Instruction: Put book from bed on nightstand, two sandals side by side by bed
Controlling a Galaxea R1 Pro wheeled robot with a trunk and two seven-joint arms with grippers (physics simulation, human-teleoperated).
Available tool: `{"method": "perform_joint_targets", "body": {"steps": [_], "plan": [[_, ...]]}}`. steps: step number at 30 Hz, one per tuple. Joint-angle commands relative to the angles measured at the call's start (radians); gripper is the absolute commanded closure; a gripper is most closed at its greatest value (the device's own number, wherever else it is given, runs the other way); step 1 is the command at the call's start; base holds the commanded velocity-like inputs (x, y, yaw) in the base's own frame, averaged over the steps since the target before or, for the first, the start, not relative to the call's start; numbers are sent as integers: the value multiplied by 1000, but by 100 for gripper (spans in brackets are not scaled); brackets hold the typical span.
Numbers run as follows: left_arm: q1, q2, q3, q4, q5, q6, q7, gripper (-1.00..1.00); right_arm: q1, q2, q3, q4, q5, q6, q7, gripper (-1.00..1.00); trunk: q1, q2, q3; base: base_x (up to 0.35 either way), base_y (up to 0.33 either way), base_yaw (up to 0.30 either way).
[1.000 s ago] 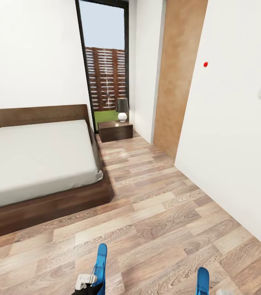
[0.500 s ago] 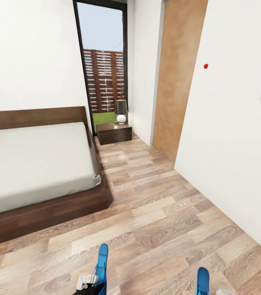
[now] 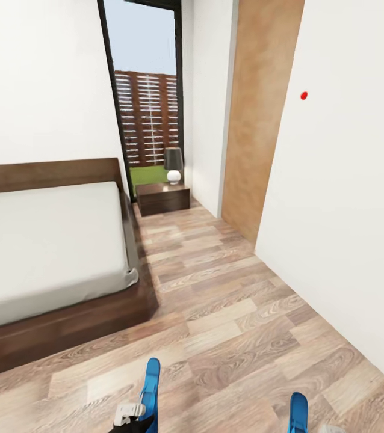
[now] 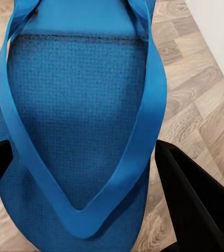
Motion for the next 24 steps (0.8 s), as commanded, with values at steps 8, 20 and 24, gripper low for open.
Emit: {"method": "perform_joint_targets", "body": {"steps": [8, 20, 24], "plan": [[-1, 0, -8, 15, 6, -6, 0, 100, -1, 0, 0, 2, -3, -3, 4, 100, 0, 0, -1, 309, -118, -197], [-1, -12, -8, 19, 7, -6, 0, 100, -1, 0, 0, 2, -2, -2, 4, 100, 0, 0, -1, 302, -95, -10], [-1, -13, -7, 19, 7, -6, 0, 100, -1, 0, 0, 2, -2, -2, 4, 100, 0, 0, -1, 312, -6, 0]]}}
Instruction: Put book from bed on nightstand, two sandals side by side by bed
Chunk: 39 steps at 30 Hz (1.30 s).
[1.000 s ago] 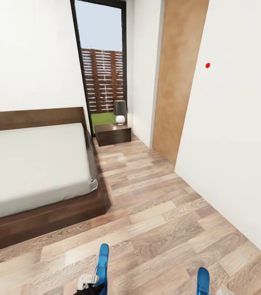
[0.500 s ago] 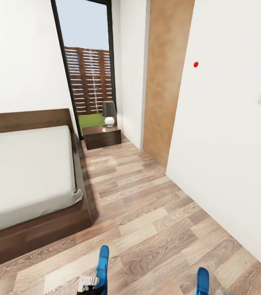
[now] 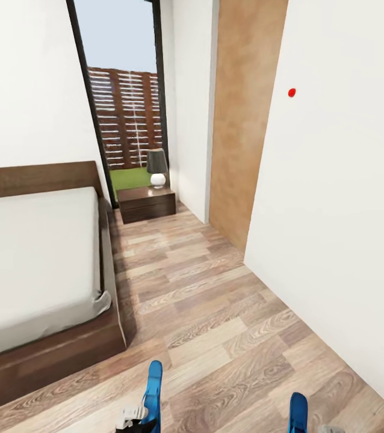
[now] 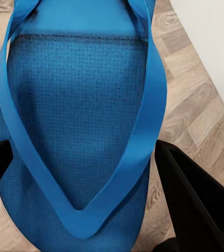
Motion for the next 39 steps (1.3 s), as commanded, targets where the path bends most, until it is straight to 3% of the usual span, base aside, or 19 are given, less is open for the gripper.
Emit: {"method": "perform_joint_targets", "body": {"steps": [1, 39], "plan": [[-1, 1, -8, 1, 8, -6, 1, 100, -1, 0, 0, 1, -4, -3, 4, 100, 0, 0, -1, 317, -2, 0], [-1, -8, -10, 29, 6, -8, 2, 100, -1, 0, 0, 1, -2, -3, 4, 100, 0, 0, -1, 317, 0, -38]]}}
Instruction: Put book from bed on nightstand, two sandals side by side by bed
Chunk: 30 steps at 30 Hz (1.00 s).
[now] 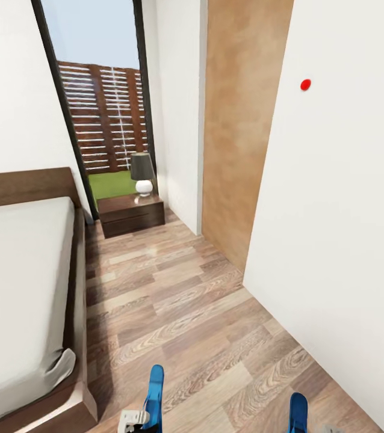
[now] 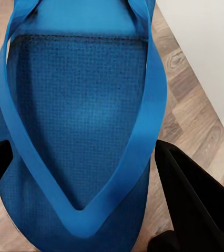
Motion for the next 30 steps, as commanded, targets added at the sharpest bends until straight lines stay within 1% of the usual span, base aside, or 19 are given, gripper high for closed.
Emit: {"method": "perform_joint_targets", "body": {"steps": [1, 13, 30], "plan": [[-1, 1, -8, 1, 9, -6, 1, 100, -1, 0, 0, 1, -4, -3, 4, 100, 0, 0, -1, 313, 0, 0], [-1, 1, -8, 1, 9, -6, 1, 100, -1, 0, 0, 1, -4, -3, 4, 100, 0, 0, -1, 313, -4, 0], [-1, 1, -8, 1, 9, -6, 1, 100, -1, 0, 0, 1, -4, -3, 4, 100, 0, 0, -1, 313, -77, 0]]}}
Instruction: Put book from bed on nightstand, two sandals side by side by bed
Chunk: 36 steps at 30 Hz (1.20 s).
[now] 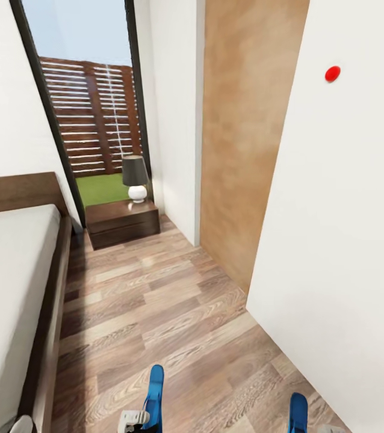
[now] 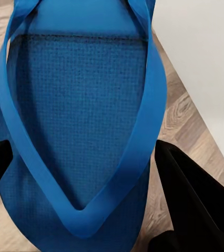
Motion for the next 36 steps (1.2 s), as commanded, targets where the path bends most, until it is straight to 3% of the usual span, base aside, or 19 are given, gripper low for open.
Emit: {"method": "perform_joint_targets", "body": {"steps": [1, 22, 36], "plan": [[-1, 1, -8, 1, 9, -6, 1, 100, -1, 0, 0, 1, -4, -3, 4, 100, 0, 0, -1, 313, -73, 0], [-1, 1, -8, 1, 9, -6, 1, 100, -1, 0, 0, 1, -4, -3, 4, 100, 0, 0, -1, 313, -57, 60], [-1, 1, -8, 1, 9, -6, 1, 100, -1, 0, 0, 1, -4, -3, 4, 100, 0, 0, -1, 313, -1, 143]]}}
